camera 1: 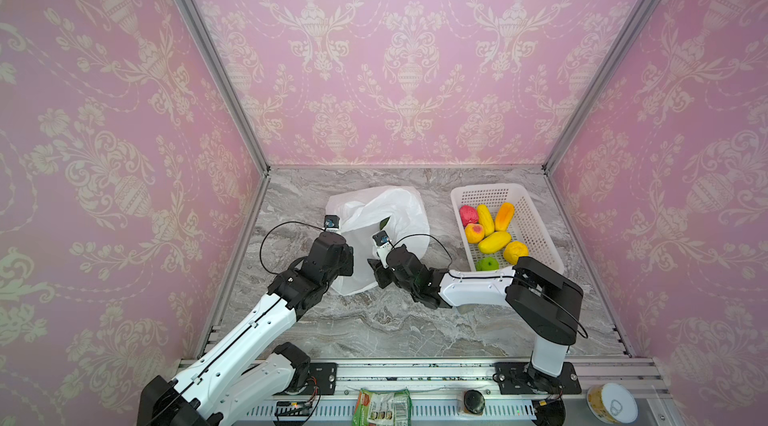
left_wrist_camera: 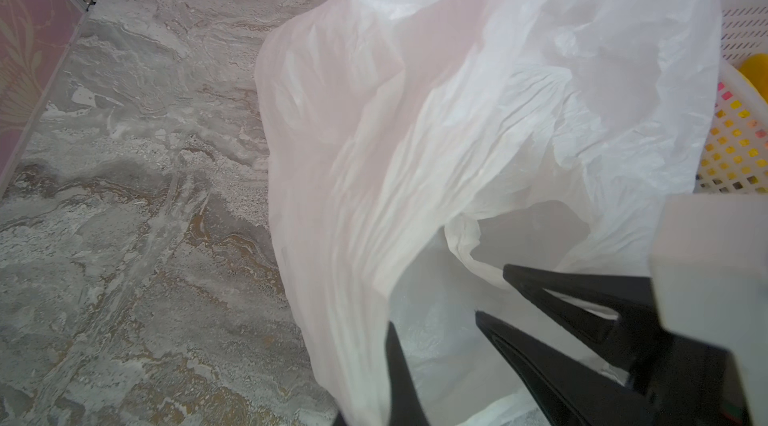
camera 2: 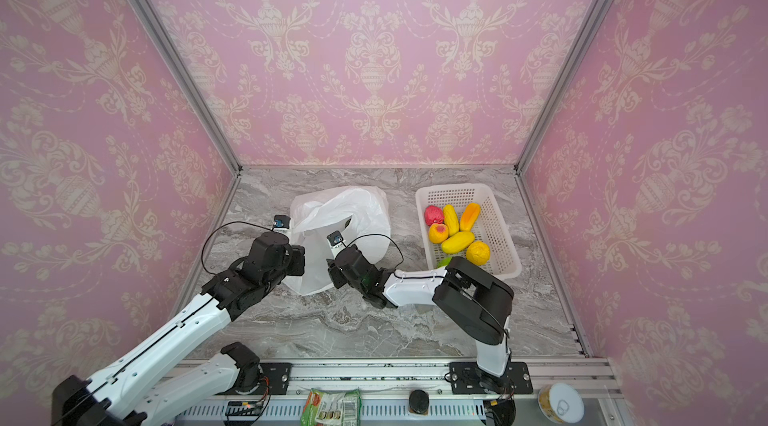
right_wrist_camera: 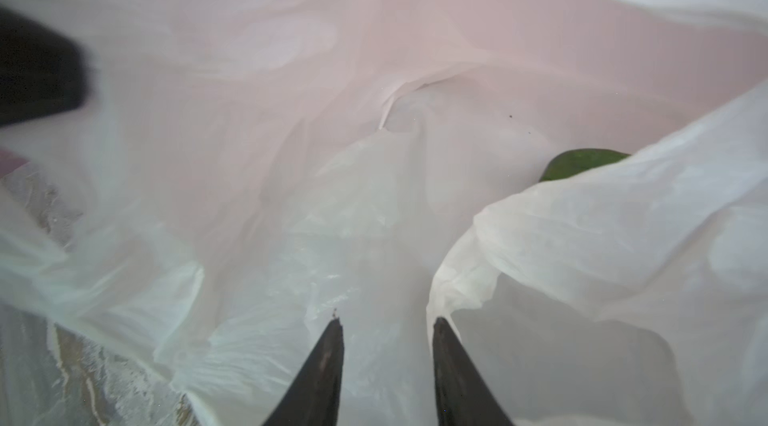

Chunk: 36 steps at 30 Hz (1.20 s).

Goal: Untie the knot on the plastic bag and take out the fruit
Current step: 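Move the open right gripper back into the bag mouth, then reach the right gripper down and close on the green-orange papaya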

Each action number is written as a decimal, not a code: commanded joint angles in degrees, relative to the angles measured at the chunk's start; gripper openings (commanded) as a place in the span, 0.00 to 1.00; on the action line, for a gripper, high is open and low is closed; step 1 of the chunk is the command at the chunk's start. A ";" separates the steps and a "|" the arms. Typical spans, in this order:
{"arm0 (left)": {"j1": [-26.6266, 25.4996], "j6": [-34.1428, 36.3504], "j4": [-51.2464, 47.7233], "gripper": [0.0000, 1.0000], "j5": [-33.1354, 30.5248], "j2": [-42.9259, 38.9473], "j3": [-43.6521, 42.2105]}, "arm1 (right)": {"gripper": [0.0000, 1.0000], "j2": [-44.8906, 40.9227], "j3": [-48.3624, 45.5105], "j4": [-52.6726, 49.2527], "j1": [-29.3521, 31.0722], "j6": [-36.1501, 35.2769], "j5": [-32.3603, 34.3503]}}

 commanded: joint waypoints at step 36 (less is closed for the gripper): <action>-14.18 0.42 6.49 0.00 4.22 -1.33 2.67 | 0.67 15.64 20.86 -13.00 -9.29 27.35 10.36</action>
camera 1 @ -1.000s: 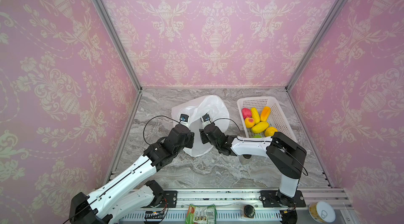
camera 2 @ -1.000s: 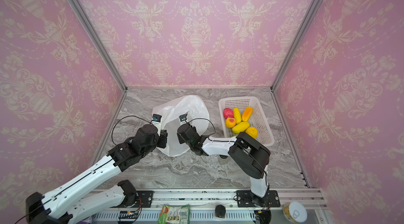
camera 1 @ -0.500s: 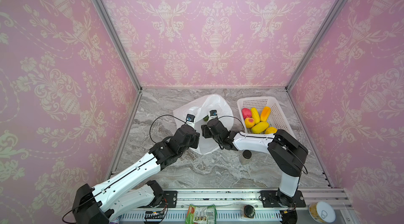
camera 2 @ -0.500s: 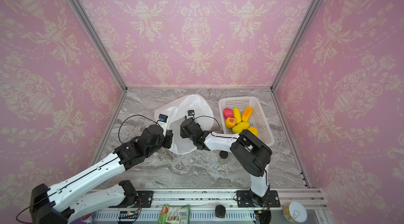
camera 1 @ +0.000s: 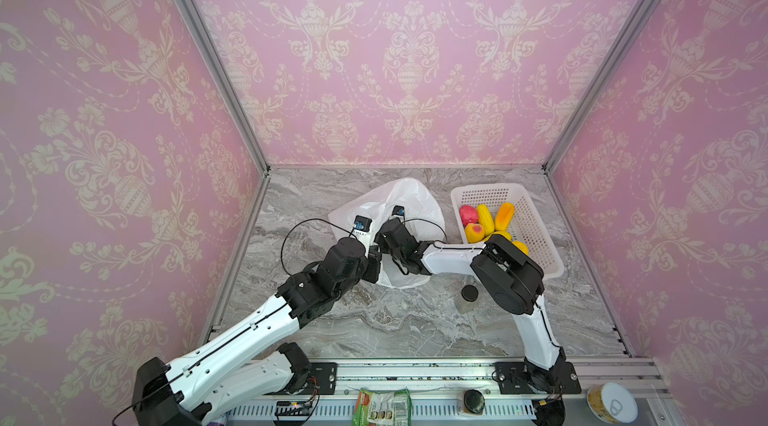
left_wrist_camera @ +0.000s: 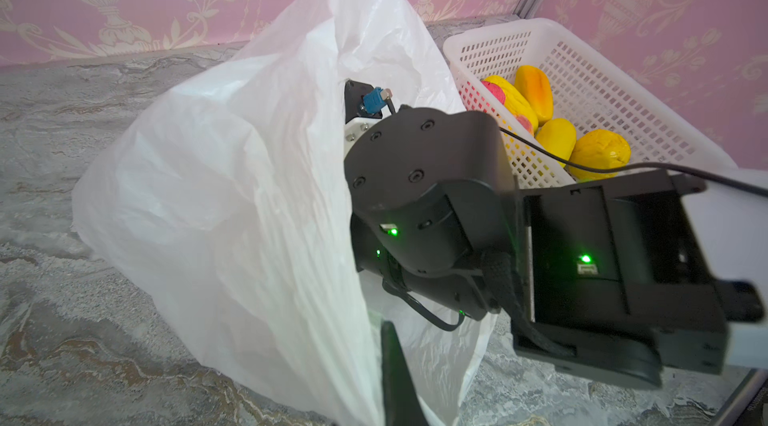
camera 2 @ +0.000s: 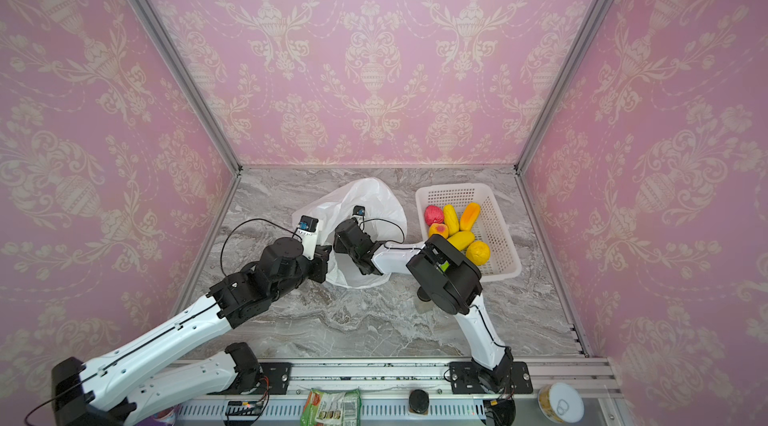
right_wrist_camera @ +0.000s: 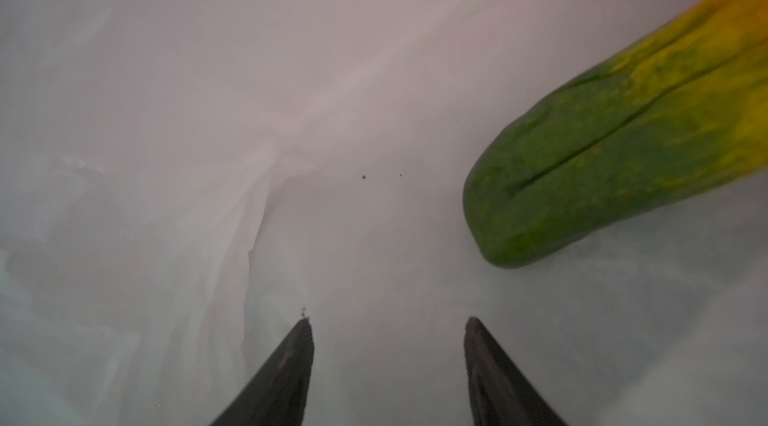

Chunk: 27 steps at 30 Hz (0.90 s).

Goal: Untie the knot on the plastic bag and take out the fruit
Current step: 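Reach the right gripper down and close on the green-orange papaya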

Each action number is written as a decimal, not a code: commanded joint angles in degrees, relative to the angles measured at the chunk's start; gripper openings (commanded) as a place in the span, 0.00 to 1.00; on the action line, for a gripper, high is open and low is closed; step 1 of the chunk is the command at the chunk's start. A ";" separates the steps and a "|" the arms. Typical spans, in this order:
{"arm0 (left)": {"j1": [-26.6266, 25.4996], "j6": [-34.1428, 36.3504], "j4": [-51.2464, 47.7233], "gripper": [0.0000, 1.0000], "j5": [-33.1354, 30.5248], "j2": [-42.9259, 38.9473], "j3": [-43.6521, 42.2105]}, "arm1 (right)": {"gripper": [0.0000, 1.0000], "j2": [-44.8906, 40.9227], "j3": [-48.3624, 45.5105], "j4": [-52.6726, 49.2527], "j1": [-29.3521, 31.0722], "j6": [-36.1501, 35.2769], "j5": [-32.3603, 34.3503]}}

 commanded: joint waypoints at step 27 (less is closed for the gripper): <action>-0.52 0.22 -1.46 0.00 2.02 -2.66 0.73 | 0.84 8.30 20.43 -29.04 -5.60 2.57 15.66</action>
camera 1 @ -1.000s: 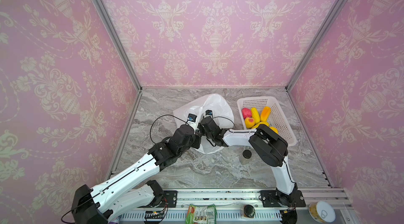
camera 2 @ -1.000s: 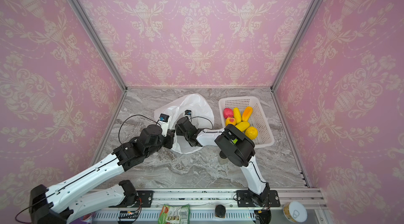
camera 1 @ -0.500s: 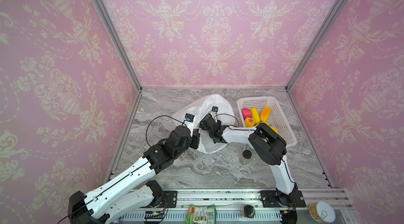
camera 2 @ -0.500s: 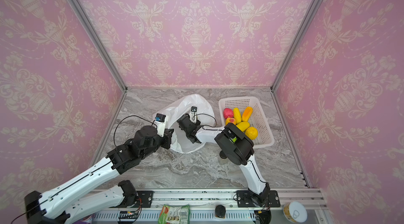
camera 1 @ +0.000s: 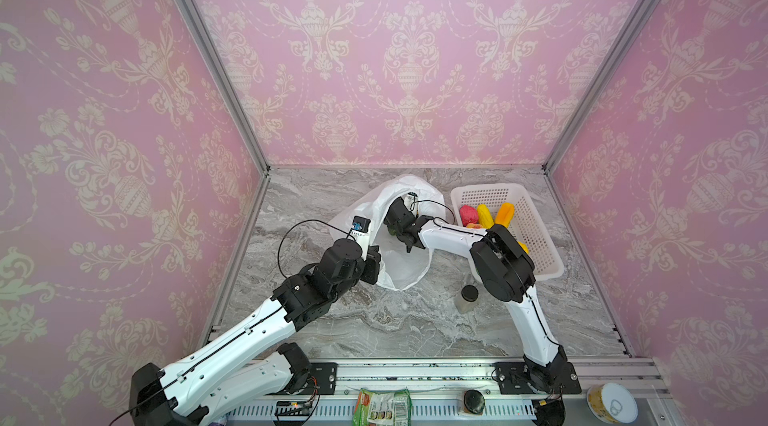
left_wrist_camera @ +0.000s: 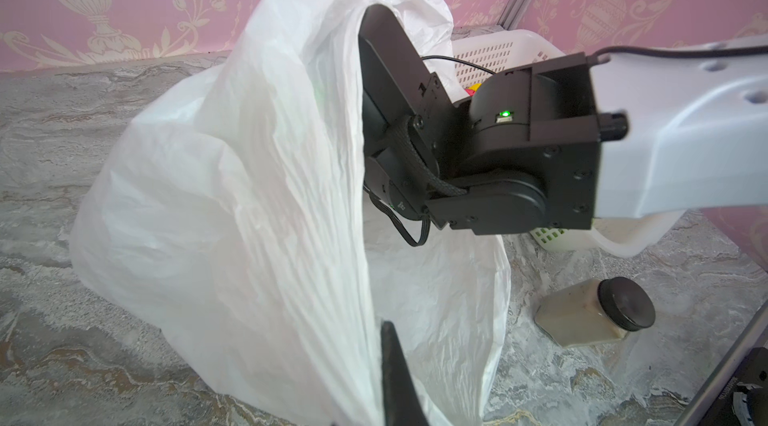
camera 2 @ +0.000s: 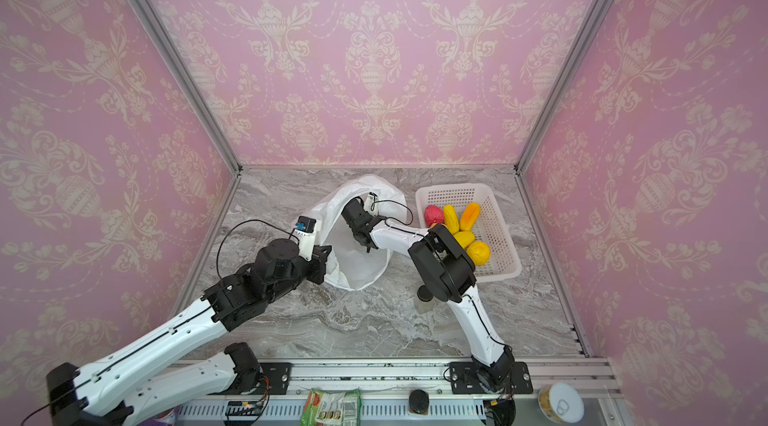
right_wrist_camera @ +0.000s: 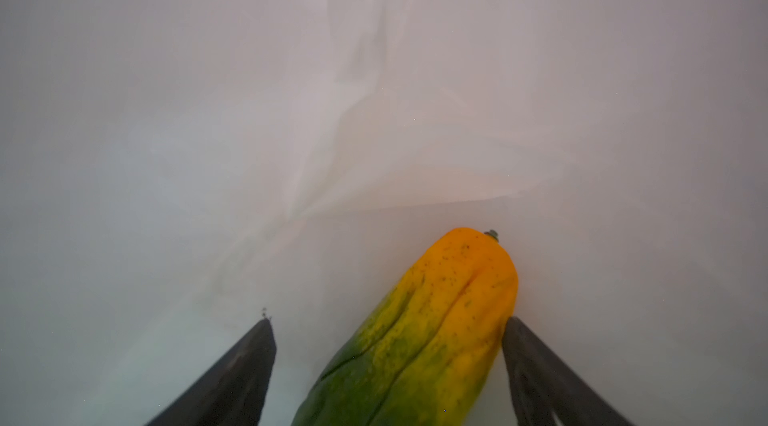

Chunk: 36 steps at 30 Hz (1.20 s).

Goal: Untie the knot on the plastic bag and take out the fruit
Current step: 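Reach the right gripper down and close on the green-orange papaya, then lift the papaya out of the bag toward the basket with the right gripper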

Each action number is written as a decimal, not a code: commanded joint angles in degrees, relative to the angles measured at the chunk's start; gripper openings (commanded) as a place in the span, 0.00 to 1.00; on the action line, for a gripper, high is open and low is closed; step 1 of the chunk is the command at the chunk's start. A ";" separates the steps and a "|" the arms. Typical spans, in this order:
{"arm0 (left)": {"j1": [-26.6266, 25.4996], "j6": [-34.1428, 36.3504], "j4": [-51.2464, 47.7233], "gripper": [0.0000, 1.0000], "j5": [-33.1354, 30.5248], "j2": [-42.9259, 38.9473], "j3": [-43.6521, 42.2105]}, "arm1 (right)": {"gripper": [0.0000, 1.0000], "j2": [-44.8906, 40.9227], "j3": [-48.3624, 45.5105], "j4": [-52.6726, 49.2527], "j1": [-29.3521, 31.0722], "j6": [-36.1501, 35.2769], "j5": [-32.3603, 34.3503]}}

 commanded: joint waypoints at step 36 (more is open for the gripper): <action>6.91 -0.52 -1.63 0.00 -8.54 5.21 1.16 | 0.41 -29.39 -30.46 20.52 9.07 -8.22 -22.65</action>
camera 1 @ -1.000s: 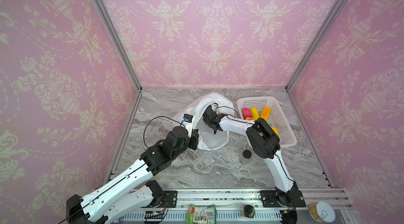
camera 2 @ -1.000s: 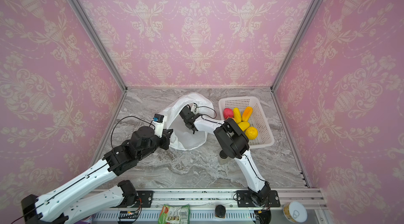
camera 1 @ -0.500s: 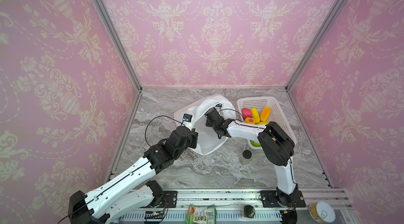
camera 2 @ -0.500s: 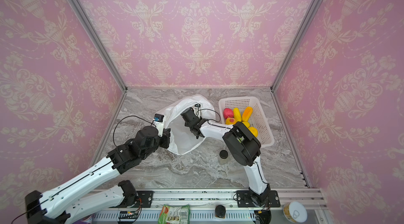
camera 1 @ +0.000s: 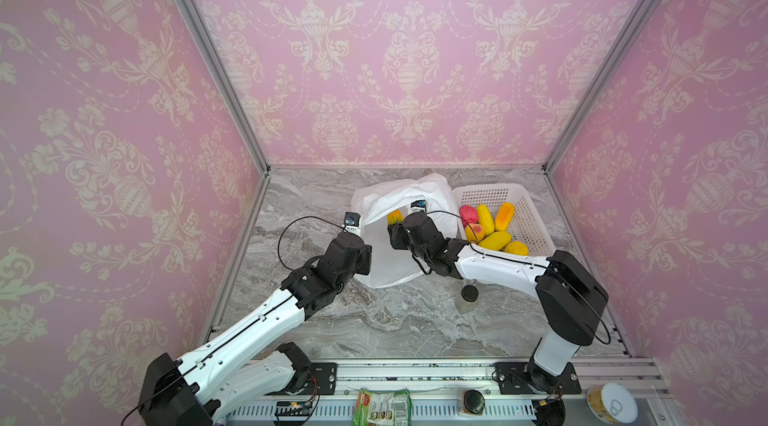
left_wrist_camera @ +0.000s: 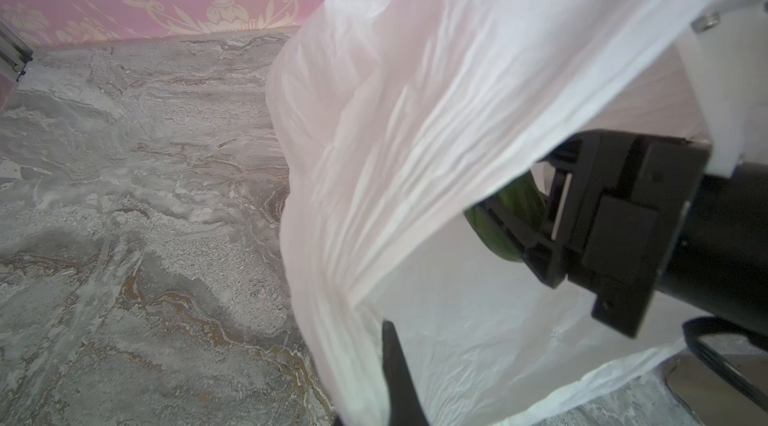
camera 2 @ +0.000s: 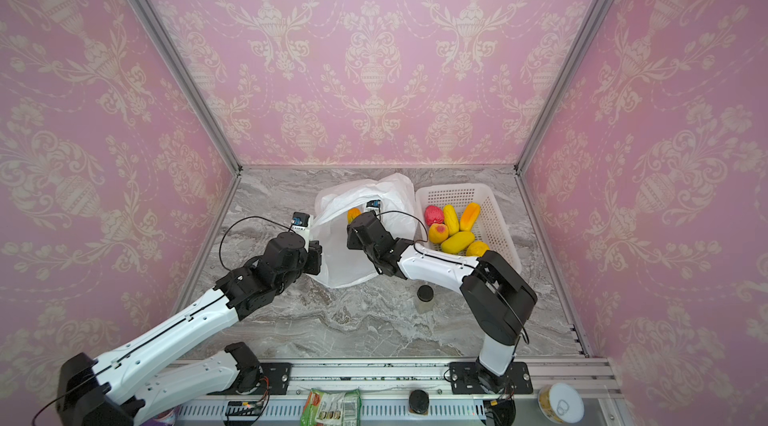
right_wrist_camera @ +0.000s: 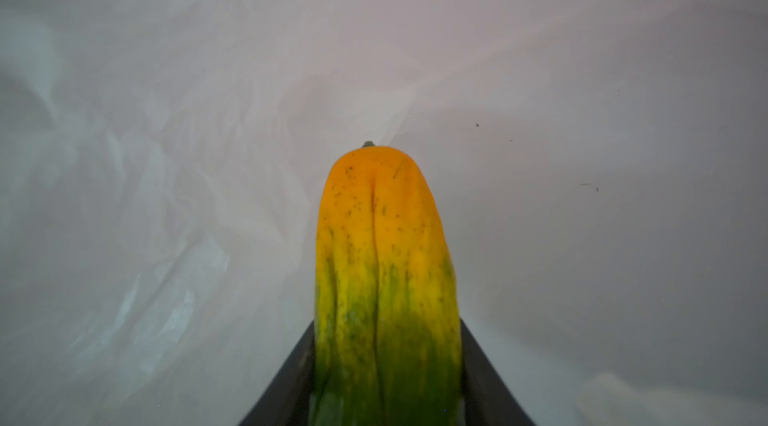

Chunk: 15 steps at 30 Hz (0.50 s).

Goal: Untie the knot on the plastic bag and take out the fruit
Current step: 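Lift the papaya out of the bag toward the basket with the right gripper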

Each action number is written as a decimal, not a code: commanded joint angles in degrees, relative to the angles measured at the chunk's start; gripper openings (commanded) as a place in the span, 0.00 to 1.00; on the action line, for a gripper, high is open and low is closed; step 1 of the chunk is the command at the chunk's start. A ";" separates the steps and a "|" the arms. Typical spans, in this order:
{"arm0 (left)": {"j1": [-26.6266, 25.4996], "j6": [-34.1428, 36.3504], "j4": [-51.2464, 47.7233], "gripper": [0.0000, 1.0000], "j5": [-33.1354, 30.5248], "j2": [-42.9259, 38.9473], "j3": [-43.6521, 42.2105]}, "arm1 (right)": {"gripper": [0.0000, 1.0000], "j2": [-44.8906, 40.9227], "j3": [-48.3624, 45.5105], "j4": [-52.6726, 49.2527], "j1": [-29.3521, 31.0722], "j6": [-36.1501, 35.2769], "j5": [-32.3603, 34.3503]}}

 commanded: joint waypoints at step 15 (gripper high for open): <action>16.76 0.81 -3.77 0.00 1.28 8.48 9.62 | 0.41 -7.10 -7.45 17.47 9.51 -18.96 -12.97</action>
